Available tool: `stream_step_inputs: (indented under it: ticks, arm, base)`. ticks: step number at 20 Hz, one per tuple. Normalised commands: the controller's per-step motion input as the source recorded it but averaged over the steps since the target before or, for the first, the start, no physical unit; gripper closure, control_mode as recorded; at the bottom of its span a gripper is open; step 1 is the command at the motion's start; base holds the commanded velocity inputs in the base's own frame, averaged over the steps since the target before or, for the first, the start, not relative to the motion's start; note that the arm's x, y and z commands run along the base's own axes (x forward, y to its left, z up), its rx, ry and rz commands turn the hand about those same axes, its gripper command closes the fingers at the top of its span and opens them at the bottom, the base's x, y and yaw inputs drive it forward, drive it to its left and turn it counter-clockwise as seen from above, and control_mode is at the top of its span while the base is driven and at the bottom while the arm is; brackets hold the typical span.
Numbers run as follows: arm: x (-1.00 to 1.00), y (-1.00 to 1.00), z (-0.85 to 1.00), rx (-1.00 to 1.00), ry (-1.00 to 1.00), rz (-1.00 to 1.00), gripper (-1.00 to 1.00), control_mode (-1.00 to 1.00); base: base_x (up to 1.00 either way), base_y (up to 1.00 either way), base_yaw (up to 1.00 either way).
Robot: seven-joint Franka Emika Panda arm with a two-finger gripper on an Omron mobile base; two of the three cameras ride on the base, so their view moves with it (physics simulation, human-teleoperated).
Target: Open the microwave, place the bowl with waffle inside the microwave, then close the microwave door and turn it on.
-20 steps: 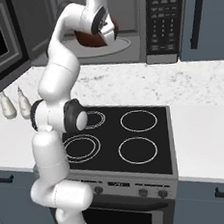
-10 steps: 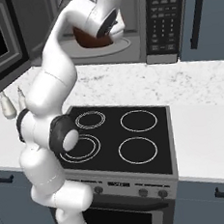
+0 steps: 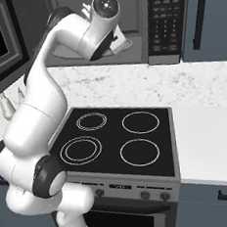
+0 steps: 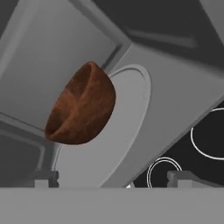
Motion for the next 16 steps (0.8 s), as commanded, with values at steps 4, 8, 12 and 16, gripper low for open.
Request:
stream_step_inputs:
  ticks: [4,8,12,16]
  arm:
    - [-0.47,0.17,-0.05,-0.08,0.0,0.02,-1.0,-1.0]
    - [-1.0,0.35,-0.11,-0.03,-0.08,0.06,-1.0,-1.0]
    - [-1.0,0.27,-0.03,-0.08,-0.19,0.07,-1.0,-1.0]
    - [-1.0,0.68,0.0,-0.23,-0.11,0.0,1.0,-1.0]
  base:
    - [0.0,0.0,0.0]
    - [0.0,0.0,0.0]
    - [0.0,0.0,0.0]
    - [0.0,0.0,0.0]
